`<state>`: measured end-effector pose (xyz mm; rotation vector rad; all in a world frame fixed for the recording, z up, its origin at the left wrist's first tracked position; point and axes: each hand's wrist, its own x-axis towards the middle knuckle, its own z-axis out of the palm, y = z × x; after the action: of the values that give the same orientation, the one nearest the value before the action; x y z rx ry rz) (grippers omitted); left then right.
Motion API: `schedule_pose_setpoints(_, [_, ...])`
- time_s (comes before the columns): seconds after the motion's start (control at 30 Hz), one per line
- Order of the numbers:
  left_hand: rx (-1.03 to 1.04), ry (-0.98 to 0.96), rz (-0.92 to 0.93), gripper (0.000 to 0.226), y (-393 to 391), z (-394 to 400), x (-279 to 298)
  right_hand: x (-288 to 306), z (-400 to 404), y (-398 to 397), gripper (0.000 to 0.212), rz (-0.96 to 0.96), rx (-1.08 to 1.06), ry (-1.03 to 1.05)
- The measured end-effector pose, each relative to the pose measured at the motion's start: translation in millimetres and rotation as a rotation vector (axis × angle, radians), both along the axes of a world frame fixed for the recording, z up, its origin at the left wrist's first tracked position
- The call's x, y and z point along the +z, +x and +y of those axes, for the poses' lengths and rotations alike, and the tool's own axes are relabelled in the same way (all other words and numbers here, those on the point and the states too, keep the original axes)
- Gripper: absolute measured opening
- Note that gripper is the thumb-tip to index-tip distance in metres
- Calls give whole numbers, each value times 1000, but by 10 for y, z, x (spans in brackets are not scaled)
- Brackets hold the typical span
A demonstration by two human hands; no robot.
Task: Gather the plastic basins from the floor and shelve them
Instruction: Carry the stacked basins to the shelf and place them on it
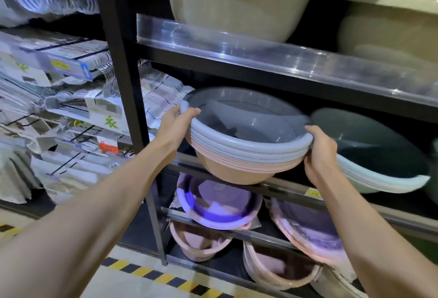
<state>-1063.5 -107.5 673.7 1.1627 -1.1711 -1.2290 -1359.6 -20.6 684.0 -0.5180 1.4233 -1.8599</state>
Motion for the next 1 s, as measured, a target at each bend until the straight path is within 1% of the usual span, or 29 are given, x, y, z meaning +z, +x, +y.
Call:
schedule_pose_setpoints(0.03, [2,11,18,29,-5,-50,-6,0,-40,1,23,8,-3,0])
schedule_pose_setpoints(0.1, [22,25,27,31,-15,-155,-8,3,-126,7,13,19,-14,4])
schedule_pose_setpoints(0.17, [49,10,7,27,-26,-255,-5,-10,-223,6,10,28,-32,22])
schedule_pose_setpoints(0.2, [59,8,0,25,-31,-300,-5,-20,-268,10,13,29,-44,35])
schedule_pose_setpoints(0.3, [80,46,-8,30,-32,-438,-10,-51,-394,41,31,16,-77,52])
schedule_pose_setpoints(0.37, [94,67,-44,39,-22,-524,-26,-74,-475,67,36,2,-79,40])
schedule_pose_setpoints(0.5, [99,98,-65,76,-3,-632,-78,-143,-632,79,49,-24,-111,35])
schedule_pose_setpoints(0.6, [80,132,-18,88,17,-700,-167,-214,-687,86,46,-14,-118,21])
schedule_pose_setpoints(0.67, [59,157,9,86,26,-737,-239,-250,-715,77,49,1,-111,22])
schedule_pose_setpoints(0.8, [45,183,-22,87,30,-749,-323,-320,-721,59,43,28,-84,57])
schedule_pose_setpoints(0.87, [43,163,-57,78,21,-729,-364,-379,-694,62,42,5,-88,64])
schedule_pose_setpoints(0.93, [42,149,-87,62,20,-717,-421,-413,-670,78,33,7,-75,52])
schedule_pose_setpoints(1.0, [45,145,-97,58,35,-718,-456,-417,-655,92,12,38,-43,40])
